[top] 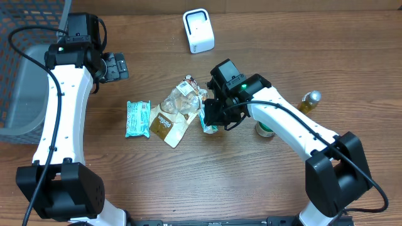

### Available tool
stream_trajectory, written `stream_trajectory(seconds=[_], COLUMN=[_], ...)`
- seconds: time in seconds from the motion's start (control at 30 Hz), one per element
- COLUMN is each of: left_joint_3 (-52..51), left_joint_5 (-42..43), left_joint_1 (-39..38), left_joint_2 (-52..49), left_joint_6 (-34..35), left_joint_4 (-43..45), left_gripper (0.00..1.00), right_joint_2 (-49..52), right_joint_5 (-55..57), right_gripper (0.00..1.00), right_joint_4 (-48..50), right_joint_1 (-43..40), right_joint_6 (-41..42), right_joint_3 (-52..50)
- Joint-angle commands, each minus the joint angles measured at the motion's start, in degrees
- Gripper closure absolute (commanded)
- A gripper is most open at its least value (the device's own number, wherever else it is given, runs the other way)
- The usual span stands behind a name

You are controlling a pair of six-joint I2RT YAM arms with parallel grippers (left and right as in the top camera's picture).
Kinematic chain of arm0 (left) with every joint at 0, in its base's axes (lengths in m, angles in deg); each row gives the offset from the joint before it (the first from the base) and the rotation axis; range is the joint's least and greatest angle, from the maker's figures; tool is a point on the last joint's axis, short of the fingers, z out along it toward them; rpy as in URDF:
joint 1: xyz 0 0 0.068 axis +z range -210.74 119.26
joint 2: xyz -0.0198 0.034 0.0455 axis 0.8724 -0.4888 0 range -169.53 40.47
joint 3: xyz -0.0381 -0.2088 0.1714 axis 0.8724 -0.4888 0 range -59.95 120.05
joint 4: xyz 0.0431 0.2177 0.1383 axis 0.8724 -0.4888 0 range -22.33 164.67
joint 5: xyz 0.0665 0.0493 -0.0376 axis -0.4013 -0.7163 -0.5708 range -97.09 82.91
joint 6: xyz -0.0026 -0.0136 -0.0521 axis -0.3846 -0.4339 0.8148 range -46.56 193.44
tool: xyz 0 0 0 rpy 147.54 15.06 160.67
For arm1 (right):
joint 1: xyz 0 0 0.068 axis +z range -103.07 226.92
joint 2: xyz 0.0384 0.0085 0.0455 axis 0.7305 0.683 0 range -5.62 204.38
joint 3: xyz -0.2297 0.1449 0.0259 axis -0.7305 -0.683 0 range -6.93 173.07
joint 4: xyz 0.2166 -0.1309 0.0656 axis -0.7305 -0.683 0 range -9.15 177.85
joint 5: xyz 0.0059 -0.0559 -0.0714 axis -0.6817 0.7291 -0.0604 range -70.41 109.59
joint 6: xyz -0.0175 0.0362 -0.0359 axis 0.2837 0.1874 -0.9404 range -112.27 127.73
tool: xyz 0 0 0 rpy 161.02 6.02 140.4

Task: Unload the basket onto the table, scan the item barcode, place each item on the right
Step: 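Lift the Kleenex pack with the right gripper off the table, then carry the Kleenex pack up to the white barcode scanner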

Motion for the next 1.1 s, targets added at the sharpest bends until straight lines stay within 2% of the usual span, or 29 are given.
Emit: stream_trajectory(seconds=[0.0,0.23,0.37,0.77,0.93,1.07], left_joint_3=[1.01,1.01,1.01,1.01,1.01,1.01], left_joint_5=[-0.35,-0.35,-0.35,-0.35,-0.35,-0.35], left_joint_1=[-0.39,-0.39,-0.39,-0.39,-0.39,-0.39], left_joint_2=[0.42,0.42,0.42,0.42,0.42,0.42], left_joint_6=[-0.07,-0.07,-0.07,-0.07,-0.07,-0.07], left_joint_4=[0.04,0.04,0.04,0.04,0.04,0.04], left_gripper=[0.00,0.00,0.00,0.00,0.00,0.00], right_joint_2=[-0.85,-0.87,-0.87,-0.87,-0.87,-0.87], right_joint_5=[-1.51,-8.02,-10.56,-10.88,-10.88,-10.84], right_gripper=[0.96,0.96,0.96,0.96,0.96,0.96], right_joint_4=[0.55,0.81,-2.58,-15.69,-15.43,-11.26], right_joint_1=[-0.13,-1.25,-2.84,-4.92,-4.92,-5.01], right_joint_6=[0.22,0.26,0.28,2.32,6.10,6.71], right_joint_3=[0.74,1.29,4.04,22.43,30.75,35.28])
